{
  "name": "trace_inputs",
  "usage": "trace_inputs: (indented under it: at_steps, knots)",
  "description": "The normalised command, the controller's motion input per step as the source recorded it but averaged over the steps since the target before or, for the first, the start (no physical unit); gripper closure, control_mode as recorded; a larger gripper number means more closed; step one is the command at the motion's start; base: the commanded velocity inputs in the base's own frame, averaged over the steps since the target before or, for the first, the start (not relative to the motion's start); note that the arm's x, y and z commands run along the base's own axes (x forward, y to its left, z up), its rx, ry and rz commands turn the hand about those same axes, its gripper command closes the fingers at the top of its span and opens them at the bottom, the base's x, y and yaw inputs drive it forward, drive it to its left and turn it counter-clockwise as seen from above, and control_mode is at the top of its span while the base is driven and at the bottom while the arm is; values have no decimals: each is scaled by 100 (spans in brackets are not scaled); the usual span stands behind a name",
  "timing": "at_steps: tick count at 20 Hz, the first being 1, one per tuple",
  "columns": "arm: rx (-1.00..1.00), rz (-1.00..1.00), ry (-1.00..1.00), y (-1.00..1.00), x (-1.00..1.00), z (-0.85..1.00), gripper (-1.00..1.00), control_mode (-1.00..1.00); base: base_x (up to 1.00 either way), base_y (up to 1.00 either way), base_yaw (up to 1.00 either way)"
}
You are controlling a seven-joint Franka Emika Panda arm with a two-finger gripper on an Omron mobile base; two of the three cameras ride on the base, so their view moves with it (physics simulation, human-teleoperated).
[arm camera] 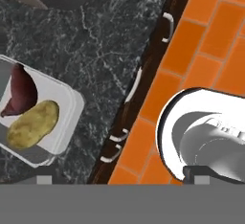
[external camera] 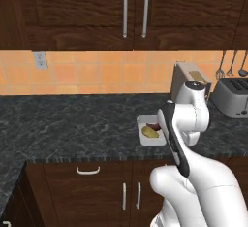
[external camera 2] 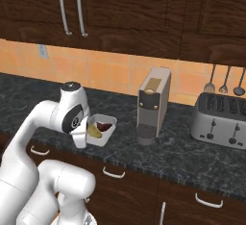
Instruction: Take the meat container that has the fish and place it on the second highest rack of the freezer. Then take the vegetable container that has the potatos and place it on the highest rack of the freezer.
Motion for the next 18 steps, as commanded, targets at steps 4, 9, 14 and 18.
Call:
trace_inputs:
  at_steps: [4,9,14,18]
  knots:
    - [0,13,15,1,19,-27,-100,-100,0,0,0]
    - [0,3,12,6,38,-33,-100,-100,0,0,0]
    - [0,0,4,6,45,-26,-100,-100,0,0,0]
    - [0,0,0,-5,21,-29,-100,-100,0,0,0]
